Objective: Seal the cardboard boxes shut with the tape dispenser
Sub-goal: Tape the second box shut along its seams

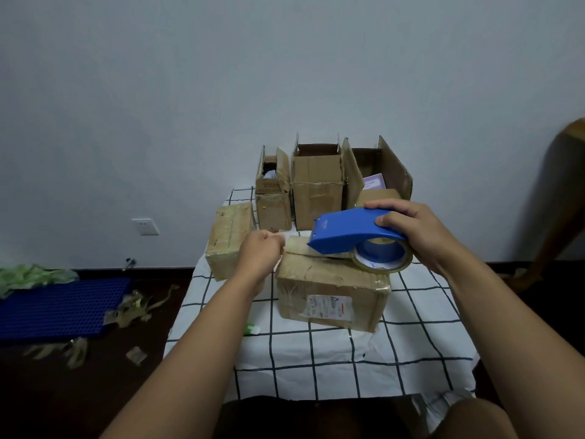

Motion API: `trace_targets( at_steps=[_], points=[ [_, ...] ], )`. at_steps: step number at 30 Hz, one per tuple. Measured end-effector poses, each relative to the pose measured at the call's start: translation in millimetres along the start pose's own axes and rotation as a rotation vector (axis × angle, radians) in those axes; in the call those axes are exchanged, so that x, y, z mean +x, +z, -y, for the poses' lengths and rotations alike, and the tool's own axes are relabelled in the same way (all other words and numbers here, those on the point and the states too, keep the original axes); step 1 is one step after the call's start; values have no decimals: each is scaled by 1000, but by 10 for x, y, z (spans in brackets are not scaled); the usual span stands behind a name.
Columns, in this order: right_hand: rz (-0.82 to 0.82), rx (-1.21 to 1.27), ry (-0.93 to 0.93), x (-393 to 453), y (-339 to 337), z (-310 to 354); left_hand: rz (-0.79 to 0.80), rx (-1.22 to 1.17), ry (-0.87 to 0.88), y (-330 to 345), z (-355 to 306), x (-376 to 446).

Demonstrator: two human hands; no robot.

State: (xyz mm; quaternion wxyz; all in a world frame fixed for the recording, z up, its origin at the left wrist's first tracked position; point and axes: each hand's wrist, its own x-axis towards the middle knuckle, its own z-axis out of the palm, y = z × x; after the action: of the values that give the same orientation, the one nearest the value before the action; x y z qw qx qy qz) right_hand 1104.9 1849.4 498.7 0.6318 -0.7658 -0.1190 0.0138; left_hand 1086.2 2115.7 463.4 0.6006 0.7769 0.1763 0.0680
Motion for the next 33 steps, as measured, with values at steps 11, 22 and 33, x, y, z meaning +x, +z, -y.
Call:
trace_targets(
  at_steps=[11,22,33],
  points=[
    [20,-36,-10,18,112,-26,34,-156,-120,-38,125,69],
    [66,-88,-3,60,210,27,47,-146,-132,-90,242,205],
    [79,-132,18,119,279,38,91,-171,-185,-83,366,239]
  ],
)
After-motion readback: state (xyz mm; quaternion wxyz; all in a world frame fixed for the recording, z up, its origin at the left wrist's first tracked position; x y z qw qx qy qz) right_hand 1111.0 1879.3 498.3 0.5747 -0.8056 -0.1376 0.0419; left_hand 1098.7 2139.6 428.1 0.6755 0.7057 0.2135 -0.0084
